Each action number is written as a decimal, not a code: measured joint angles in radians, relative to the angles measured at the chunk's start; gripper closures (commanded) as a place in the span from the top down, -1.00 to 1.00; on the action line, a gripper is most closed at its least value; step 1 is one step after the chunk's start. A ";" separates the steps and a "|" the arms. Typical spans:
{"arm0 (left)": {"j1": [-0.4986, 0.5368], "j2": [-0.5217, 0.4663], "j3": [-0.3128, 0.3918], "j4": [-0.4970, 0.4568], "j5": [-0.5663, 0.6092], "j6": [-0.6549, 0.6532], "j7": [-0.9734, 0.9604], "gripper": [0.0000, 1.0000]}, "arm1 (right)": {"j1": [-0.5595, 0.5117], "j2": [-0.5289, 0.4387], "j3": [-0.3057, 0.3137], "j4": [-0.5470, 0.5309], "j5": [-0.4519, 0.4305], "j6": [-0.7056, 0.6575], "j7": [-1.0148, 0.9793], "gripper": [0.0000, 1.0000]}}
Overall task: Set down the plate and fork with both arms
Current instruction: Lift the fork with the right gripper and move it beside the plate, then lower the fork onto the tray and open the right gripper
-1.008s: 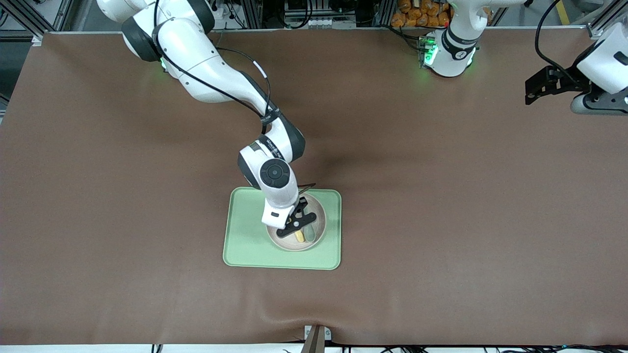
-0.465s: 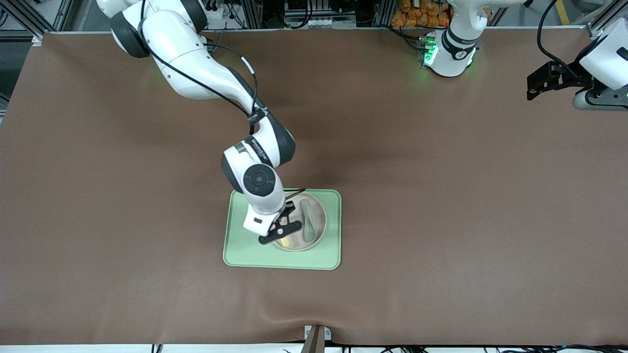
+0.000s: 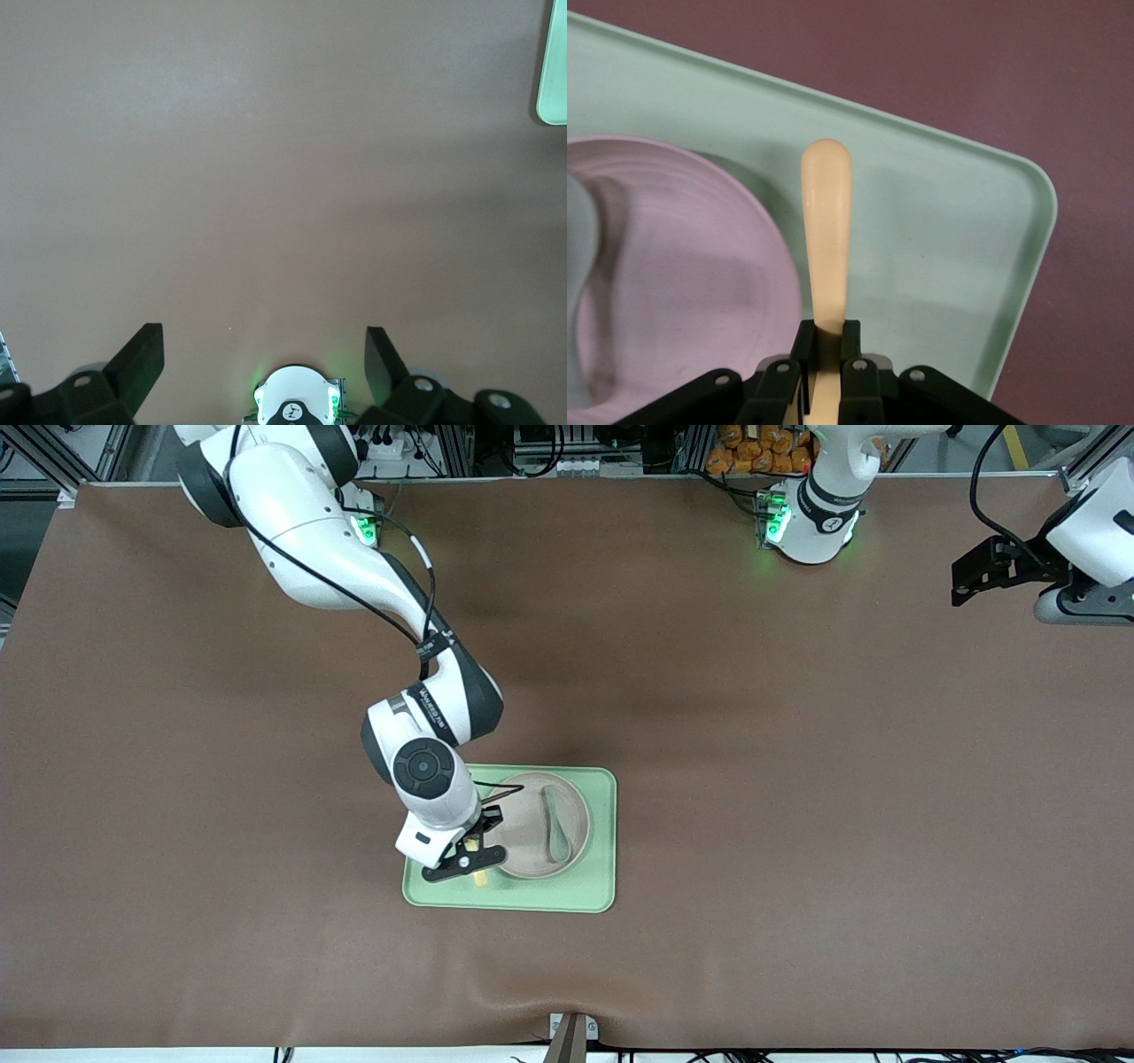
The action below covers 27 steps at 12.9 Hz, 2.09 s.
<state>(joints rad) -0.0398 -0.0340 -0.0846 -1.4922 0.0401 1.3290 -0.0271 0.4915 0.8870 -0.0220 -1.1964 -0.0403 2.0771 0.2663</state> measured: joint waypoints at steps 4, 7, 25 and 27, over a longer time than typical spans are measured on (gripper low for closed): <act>0.000 0.000 0.000 0.000 0.000 0.000 0.000 1.00 | -0.044 0.002 -0.001 -0.060 0.000 0.015 0.036 -1.00; 0.004 0.000 0.001 -0.001 0.000 0.000 0.000 1.00 | -0.048 0.002 -0.001 -0.125 0.001 0.090 0.079 -0.55; 0.007 0.000 0.001 -0.001 0.000 0.000 0.000 1.00 | -0.481 -0.182 0.313 -0.110 -0.037 -0.091 -0.007 1.00; 0.007 0.000 0.001 -0.001 0.000 0.000 0.000 1.00 | -0.483 -0.216 0.313 -0.107 -0.090 -0.147 -0.007 1.00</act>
<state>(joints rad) -0.0327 -0.0339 -0.0832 -1.4936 0.0400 1.3289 -0.0271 0.0086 0.6714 0.2909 -1.3037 -0.1299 1.9297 0.2592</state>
